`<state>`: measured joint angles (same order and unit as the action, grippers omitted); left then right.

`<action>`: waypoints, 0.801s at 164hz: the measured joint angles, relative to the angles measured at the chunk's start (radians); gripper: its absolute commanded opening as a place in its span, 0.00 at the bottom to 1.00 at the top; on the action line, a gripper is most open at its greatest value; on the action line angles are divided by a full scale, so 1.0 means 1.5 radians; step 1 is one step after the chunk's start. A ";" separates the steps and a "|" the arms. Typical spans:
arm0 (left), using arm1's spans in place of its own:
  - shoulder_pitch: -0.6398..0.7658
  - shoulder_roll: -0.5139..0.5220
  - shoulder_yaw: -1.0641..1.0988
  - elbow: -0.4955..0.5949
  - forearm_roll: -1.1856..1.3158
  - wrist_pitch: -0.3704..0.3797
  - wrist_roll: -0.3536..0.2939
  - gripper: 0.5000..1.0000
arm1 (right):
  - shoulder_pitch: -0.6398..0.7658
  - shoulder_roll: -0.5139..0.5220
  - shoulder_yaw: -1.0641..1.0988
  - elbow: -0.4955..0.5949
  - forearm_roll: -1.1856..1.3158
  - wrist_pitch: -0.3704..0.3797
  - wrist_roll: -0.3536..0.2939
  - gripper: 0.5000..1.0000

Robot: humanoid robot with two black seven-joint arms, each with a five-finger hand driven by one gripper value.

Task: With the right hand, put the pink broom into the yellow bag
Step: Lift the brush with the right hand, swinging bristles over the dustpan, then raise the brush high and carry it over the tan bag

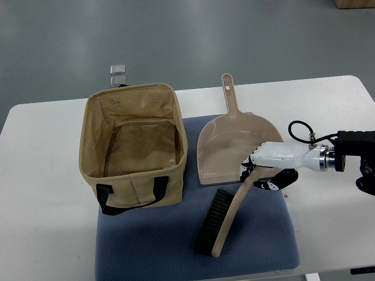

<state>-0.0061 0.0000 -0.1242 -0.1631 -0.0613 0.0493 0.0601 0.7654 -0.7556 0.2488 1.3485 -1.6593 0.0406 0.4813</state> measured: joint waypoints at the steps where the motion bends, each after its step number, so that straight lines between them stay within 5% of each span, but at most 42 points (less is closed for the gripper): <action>1: 0.000 0.000 0.000 0.000 0.000 0.000 0.000 1.00 | 0.000 -0.001 0.002 0.000 0.002 0.000 0.000 0.07; 131: 0.000 0.000 0.000 0.000 0.000 0.000 0.000 1.00 | 0.014 -0.081 0.073 0.000 0.134 0.014 0.021 0.07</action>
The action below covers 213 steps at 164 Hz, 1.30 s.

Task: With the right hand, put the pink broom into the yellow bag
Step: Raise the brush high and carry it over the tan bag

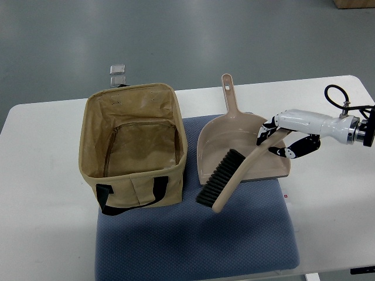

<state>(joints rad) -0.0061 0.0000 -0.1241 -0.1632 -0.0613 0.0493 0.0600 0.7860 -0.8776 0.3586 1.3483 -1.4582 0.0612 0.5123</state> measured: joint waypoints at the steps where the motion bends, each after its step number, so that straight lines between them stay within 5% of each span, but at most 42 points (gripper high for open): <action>1: 0.000 0.000 0.000 0.000 0.000 0.000 0.000 1.00 | 0.001 -0.001 0.002 0.000 0.001 0.002 0.000 0.07; 99: 0.000 0.000 0.000 0.000 0.000 0.000 0.000 1.00 | 0.215 -0.005 0.128 -0.098 0.059 0.150 -0.009 0.07; 143: 0.000 0.000 0.000 0.000 0.000 0.000 0.000 1.00 | 0.308 0.106 0.118 -0.121 0.051 0.162 -0.035 0.08; 213: 0.000 0.000 0.000 0.000 0.000 0.000 0.000 1.00 | 0.329 0.311 0.091 -0.239 -0.002 0.158 -0.058 0.09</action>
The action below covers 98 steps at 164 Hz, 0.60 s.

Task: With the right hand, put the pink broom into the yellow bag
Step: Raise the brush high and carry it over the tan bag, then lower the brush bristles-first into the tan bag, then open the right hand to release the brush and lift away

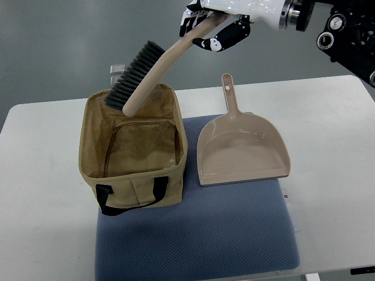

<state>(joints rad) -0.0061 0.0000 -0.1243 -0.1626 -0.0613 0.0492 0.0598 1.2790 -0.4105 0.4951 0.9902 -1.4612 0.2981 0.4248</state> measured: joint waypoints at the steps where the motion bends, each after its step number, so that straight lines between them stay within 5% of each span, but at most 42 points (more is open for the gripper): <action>1: 0.000 0.000 0.000 0.000 0.000 0.000 0.000 1.00 | 0.000 0.002 0.000 -0.001 -0.001 0.000 -0.001 0.09; 72: 0.000 0.000 0.000 0.000 0.000 0.000 0.000 1.00 | -0.028 0.136 -0.033 -0.056 -0.099 -0.036 -0.022 0.15; 98: 0.000 0.000 0.000 0.000 0.000 0.000 0.000 1.00 | -0.048 0.163 -0.034 -0.063 -0.119 -0.049 -0.022 0.31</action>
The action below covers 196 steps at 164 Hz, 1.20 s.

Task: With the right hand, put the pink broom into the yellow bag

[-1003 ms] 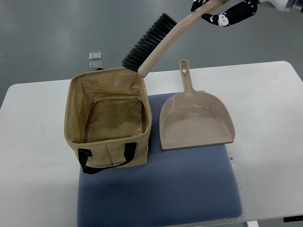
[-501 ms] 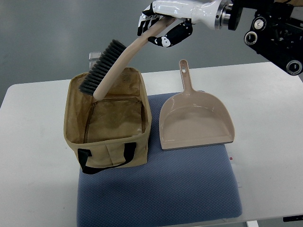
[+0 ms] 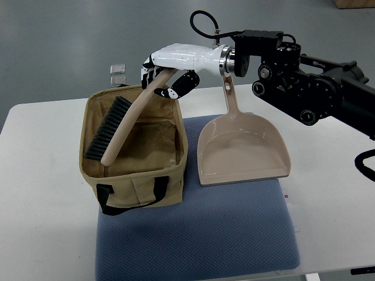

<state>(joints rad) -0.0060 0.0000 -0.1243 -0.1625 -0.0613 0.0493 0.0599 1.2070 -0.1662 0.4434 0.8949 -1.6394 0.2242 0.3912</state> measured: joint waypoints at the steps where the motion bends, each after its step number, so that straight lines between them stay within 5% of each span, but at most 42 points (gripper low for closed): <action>1: 0.000 0.000 0.000 0.000 0.000 0.000 0.000 1.00 | 0.000 0.000 0.000 0.000 0.000 0.000 0.000 0.31; 114: 0.000 0.000 0.000 0.000 0.000 0.000 0.000 1.00 | -0.013 -0.012 0.050 0.001 0.013 -0.017 0.002 0.51; 161: 0.000 0.000 0.000 0.000 0.000 0.000 0.000 1.00 | -0.126 -0.051 0.202 -0.002 0.097 -0.018 0.002 0.82; 196: 0.000 0.000 0.000 0.000 0.000 0.000 0.000 1.00 | -0.230 -0.054 0.321 -0.005 0.257 -0.022 0.002 0.85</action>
<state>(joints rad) -0.0054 0.0000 -0.1243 -0.1626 -0.0614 0.0492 0.0600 0.8622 -0.2466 0.9243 0.8870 -1.2546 0.1915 0.3943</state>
